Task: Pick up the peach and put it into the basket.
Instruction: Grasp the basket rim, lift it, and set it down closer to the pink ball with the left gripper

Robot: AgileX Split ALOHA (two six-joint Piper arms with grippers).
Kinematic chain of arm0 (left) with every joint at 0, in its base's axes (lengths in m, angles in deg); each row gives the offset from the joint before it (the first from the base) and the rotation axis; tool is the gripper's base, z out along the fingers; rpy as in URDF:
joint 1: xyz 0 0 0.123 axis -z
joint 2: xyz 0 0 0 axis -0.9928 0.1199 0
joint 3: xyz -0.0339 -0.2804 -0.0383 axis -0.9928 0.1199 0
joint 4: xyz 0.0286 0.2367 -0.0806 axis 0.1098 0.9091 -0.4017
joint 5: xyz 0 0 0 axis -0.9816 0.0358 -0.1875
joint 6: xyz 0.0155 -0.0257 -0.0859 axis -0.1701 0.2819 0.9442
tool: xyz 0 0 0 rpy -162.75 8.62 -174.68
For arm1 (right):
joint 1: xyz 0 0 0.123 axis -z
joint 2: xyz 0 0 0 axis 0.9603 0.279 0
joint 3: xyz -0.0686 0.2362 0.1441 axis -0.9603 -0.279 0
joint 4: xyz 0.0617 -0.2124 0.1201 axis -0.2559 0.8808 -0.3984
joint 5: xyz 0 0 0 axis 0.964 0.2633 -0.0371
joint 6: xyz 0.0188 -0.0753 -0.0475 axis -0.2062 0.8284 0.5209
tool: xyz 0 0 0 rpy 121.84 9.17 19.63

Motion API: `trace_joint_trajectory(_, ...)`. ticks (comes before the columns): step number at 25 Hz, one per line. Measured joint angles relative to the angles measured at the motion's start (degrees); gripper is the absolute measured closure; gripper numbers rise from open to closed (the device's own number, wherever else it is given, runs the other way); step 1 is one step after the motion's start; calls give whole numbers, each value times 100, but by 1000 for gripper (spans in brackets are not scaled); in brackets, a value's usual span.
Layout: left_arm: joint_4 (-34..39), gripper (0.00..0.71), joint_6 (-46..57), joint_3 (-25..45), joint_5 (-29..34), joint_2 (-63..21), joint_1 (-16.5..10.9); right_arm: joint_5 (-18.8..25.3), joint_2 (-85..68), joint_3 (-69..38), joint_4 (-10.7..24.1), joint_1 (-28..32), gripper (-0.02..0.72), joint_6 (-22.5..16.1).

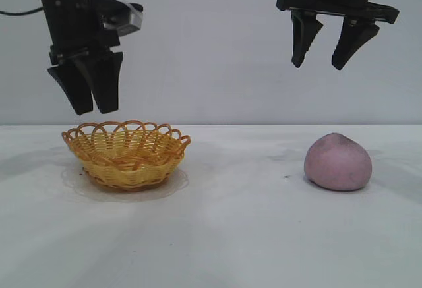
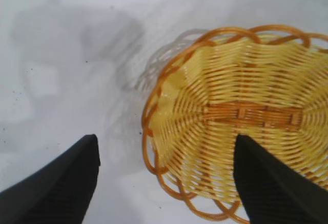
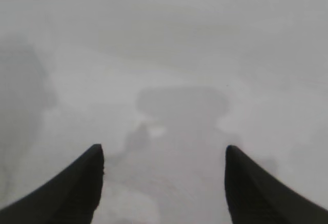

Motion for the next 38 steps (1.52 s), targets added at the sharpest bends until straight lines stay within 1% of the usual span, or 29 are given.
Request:
trace_joint_trajectory(1, 12, 245, -59, -56, 25, 72, 5, -18, 0, 0, 0, 0, 269, 0)
trace_joint_trajectory(2, 13, 265, -123, -102, 36, 132, 19, -23, 0, 0, 0, 0, 269, 0)
trace_joint_trajectory(8, 201, 459, -199, -290, 85, 419, 229, -84, 0, 0, 48, 0, 269, 0)
trace_joint_trajectory(9, 287, 448, -199, -290, 90, 466, 251, -84, 0, 0, 56, 0, 269, 0)
trace_joint_trajectory(12, 640, 448, 116, -290, 99, 606, 304, -97, 0, 0, 84, 0, 269, 0)
trace_joint_trajectory(13, 698, 501, 338, -290, 123, 620, 307, -97, 0, 0, 95, 0, 269, 0)
trace_joint_trajectory(14, 721, 535, 478, -290, 127, 630, 317, -97, 0, 0, 95, 0, 269, 0)
trace_joint_trajectory(16, 700, 626, 672, -328, 156, 620, 317, -106, 0, 0, 105, 0, 269, 0)
trace_joint_trajectory(17, 657, 648, 700, -330, 167, 607, 317, -106, 0, 0, 105, 0, 269, 0)
trace_joint_trajectory(18, 598, 636, 724, -341, 178, 569, 317, -106, 0, 0, 105, 0, 269, 0)
trace_joint_trajectory(21, 387, 636, 950, -370, 296, 485, 317, -106, 0, 0, 105, 0, 269, 0)
trace_joint_trajectory(23, 289, 710, 1307, -430, 426, 461, 317, -106, 0, 0, 105, 0, 269, 0)
trace_joint_trajectory(27, 240, 710, 2452, -468, 563, 425, 317, -106, 0, 0, 107, 0, 269, 0)
trace_joint_trajectory(32, 108, 710, 3360, -468, 563, 108, 317, -106, 0, 0, 118, 0, 269, 0)
trace_joint_trajectory(34, 79, 710, 3601, -468, 563, -64, 317, -106, 0, 0, 118, 0, 269, 0)
trace_joint_trajectory(38, -232, 710, 3760, -387, 563, -341, 317, -119, 0, 0, 118, 0, 269, 0)
